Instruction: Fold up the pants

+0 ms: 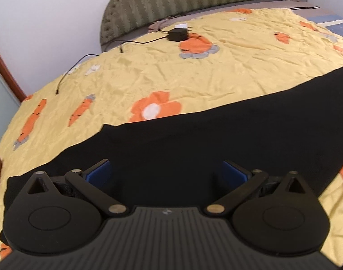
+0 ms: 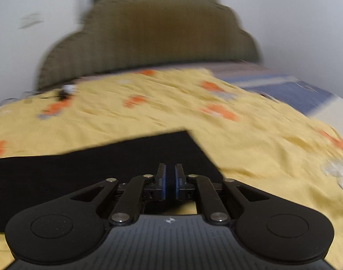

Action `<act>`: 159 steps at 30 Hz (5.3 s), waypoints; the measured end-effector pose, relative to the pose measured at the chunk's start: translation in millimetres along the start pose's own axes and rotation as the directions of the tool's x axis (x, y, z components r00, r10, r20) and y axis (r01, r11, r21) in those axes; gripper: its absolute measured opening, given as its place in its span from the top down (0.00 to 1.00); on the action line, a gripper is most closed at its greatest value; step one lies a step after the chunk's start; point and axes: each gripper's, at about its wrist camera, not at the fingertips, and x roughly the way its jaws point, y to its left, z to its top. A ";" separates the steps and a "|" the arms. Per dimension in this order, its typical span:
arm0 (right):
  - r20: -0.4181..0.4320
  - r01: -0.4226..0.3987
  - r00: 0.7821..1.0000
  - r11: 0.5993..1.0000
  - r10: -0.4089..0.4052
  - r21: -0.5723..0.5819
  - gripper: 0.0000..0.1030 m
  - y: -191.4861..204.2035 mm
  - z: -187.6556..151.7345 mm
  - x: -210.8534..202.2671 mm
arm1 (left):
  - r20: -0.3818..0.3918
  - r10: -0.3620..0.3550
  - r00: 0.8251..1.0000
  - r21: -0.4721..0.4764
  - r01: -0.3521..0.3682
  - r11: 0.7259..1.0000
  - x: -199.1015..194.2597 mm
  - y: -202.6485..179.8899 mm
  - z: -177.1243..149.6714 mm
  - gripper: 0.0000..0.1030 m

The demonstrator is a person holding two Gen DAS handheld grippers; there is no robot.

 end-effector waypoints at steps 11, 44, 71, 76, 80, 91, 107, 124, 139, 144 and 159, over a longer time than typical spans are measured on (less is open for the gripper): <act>0.024 -0.186 0.978 0.826 0.205 0.531 0.42 -77.1 -29.8 17.6 | 0.033 -0.038 0.999 0.073 0.035 0.997 -11.7 -27.0 4.1 0.00; 0.115 -0.611 0.791 0.770 0.600 0.183 0.89 138.0 18.1 -30.3 | 0.004 0.158 0.987 -0.105 -0.157 0.982 -12.2 77.7 -13.5 0.00; -0.038 -0.516 0.838 0.770 0.544 -0.376 0.64 253.2 -36.9 -92.8 | -0.060 0.121 0.991 -0.219 -0.132 0.967 -8.4 143.5 -47.1 0.00; -0.167 -0.388 0.920 0.780 0.354 -0.491 0.64 268.4 -50.0 -56.7 | -0.054 0.058 0.997 -0.235 -0.070 0.969 -13.8 147.9 -54.9 0.00; -0.134 -0.354 0.933 0.776 0.335 -0.521 0.52 267.9 -62.0 -74.6 | -0.047 0.032 0.998 -0.229 -0.042 0.973 -14.9 148.1 -59.5 0.00; -0.056 -0.286 0.953 0.827 0.297 -0.484 0.32 278.0 -57.2 -100.3 | -0.034 -0.039 0.999 -0.219 0.030 0.975 -22.6 148.2 -76.3 0.00; -0.129 -0.472 0.879 0.798 0.459 -0.375 0.21 340.7 -68.1 -148.0 | -0.038 0.072 0.997 -0.286 -0.080 0.955 -39.0 206.3 -103.7 0.00; -0.162 -0.511 0.849 0.708 0.502 -0.488 0.17 398.1 -93.0 -186.8 | -0.100 0.125 0.987 -0.399 -0.155 0.904 -56.1 275.4 -152.8 0.00; -0.111 -0.463 0.815 0.525 0.569 -0.714 0.17 466.8 -131.1 -222.8 | -0.157 0.173 0.972 -0.451 -0.226 0.863 -64.2 331.9 -177.9 0.00; -0.086 -0.393 0.806 0.420 0.586 -0.818 0.17 499.0 -153.3 -231.1 | -0.171 0.238 0.956 -0.464 -0.291 0.836 -70.2 355.8 -181.4 0.00; -0.060 -0.243 0.792 0.224 0.608 -0.944 0.19 555.3 -187.1 -223.2 | -0.198 0.270 0.942 -0.462 -0.332 0.822 -68.6 372.8 -184.1 0.00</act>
